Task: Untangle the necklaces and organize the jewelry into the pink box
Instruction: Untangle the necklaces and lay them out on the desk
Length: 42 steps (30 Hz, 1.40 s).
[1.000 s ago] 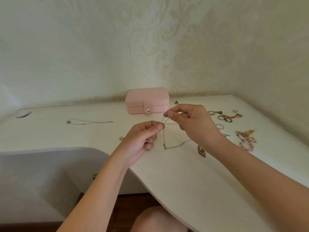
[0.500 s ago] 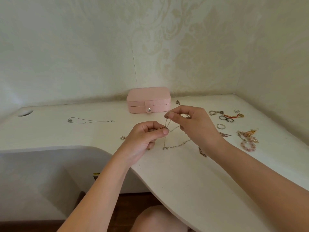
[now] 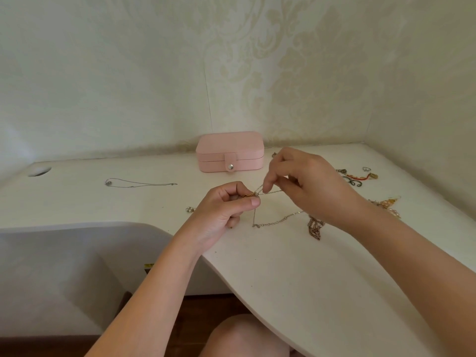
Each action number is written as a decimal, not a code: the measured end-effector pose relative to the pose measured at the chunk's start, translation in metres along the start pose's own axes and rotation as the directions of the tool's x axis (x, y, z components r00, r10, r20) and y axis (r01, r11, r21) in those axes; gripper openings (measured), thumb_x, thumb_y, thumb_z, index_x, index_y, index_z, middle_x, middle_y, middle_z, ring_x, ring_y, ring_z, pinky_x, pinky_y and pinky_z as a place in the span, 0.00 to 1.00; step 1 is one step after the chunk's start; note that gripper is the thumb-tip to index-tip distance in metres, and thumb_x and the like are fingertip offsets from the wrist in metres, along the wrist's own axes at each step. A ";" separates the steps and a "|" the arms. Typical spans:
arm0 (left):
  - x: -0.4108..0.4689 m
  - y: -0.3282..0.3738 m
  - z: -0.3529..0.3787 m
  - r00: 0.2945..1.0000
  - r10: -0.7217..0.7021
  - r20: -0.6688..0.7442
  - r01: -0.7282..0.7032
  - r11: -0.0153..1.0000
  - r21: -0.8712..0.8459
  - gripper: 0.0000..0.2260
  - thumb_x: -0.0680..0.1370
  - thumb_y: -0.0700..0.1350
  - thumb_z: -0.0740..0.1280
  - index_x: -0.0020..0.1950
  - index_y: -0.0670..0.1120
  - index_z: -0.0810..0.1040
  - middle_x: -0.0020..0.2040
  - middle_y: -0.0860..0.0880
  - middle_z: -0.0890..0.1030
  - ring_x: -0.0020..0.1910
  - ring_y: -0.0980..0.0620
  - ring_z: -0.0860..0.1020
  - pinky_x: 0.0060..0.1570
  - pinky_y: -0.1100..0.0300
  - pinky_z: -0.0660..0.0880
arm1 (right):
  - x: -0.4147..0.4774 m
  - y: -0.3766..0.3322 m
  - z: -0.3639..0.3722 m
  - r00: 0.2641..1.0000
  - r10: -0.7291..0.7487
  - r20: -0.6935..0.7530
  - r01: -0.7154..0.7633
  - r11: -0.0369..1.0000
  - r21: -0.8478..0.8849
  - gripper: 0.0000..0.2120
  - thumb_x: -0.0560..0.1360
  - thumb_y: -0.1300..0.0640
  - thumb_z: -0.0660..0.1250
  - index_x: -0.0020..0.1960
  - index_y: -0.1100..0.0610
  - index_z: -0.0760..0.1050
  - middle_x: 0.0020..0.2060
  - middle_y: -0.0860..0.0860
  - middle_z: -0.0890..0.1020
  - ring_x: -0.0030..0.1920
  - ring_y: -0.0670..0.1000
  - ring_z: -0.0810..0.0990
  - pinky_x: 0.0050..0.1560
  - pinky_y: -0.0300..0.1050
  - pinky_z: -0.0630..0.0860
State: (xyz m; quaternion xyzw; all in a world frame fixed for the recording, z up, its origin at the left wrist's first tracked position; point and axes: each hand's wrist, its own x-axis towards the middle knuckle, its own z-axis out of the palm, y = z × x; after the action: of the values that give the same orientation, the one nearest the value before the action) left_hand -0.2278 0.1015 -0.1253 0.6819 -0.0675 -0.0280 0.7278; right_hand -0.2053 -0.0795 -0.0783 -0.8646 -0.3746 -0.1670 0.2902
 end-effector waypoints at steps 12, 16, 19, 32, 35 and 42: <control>-0.002 0.000 0.002 1.000 0.001 -0.007 -0.001 1.000 0.022 0.06 0.65 0.39 0.72 0.34 0.45 0.76 0.28 0.54 0.73 0.25 0.60 0.65 0.25 0.66 0.54 | 0.001 -0.002 0.006 0.993 0.082 0.084 -0.086 0.995 0.043 0.04 0.72 0.51 0.71 0.46 0.47 0.84 0.40 0.41 0.74 0.39 0.31 0.71 0.39 0.27 0.65; -0.002 0.000 0.004 1.000 0.004 -0.016 -0.004 0.999 0.033 0.05 0.63 0.40 0.74 0.33 0.49 0.80 0.31 0.50 0.74 0.25 0.58 0.62 0.25 0.66 0.55 | 0.001 0.003 0.012 0.998 0.056 0.017 -0.056 0.998 -0.020 0.05 0.70 0.49 0.73 0.45 0.48 0.84 0.39 0.41 0.74 0.35 0.36 0.71 0.35 0.32 0.61; -0.002 -0.001 0.002 0.999 0.001 -0.046 0.001 0.999 0.033 0.07 0.69 0.37 0.72 0.35 0.49 0.83 0.29 0.52 0.72 0.27 0.57 0.63 0.25 0.65 0.55 | 0.001 0.006 0.016 0.998 -0.031 -0.056 0.024 0.993 -0.111 0.06 0.70 0.49 0.71 0.45 0.49 0.85 0.39 0.45 0.76 0.28 0.37 0.66 0.32 0.35 0.62; 0.000 -0.002 0.003 0.987 0.056 -0.150 -0.048 0.997 0.056 0.04 0.73 0.40 0.70 0.40 0.44 0.83 0.24 0.55 0.64 0.26 0.56 0.57 0.25 0.65 0.55 | -0.003 -0.006 0.029 0.968 -0.013 -0.249 -0.028 0.987 -0.160 0.03 0.68 0.55 0.70 0.37 0.52 0.82 0.31 0.40 0.78 0.25 0.40 0.63 0.31 0.37 0.64; 0.000 -0.002 0.003 0.983 0.068 -0.171 -0.057 0.996 0.066 0.03 0.73 0.39 0.70 0.40 0.43 0.82 0.22 0.56 0.65 0.25 0.56 0.57 0.25 0.64 0.54 | -0.002 -0.010 0.025 0.971 0.173 -0.163 -0.177 0.984 -0.006 0.02 0.71 0.55 0.71 0.40 0.52 0.81 0.22 0.33 0.72 0.22 0.44 0.66 0.30 0.32 0.63; 0.000 -0.002 0.002 0.979 0.084 -0.184 -0.074 0.995 0.061 0.02 0.72 0.39 0.71 0.39 0.44 0.81 0.24 0.56 0.69 0.24 0.58 0.58 0.25 0.65 0.54 | -0.003 -0.013 0.024 0.956 0.276 -0.103 -0.266 0.958 0.106 0.02 0.71 0.57 0.71 0.41 0.55 0.82 0.21 0.25 0.68 0.21 0.47 0.65 0.29 0.32 0.65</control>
State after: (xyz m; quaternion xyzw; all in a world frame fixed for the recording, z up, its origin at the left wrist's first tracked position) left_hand -0.2281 0.0994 -0.1274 0.6977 -0.0269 0.0666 0.7128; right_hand -0.2153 -0.0596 -0.0937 -0.8824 -0.2420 -0.1588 0.3710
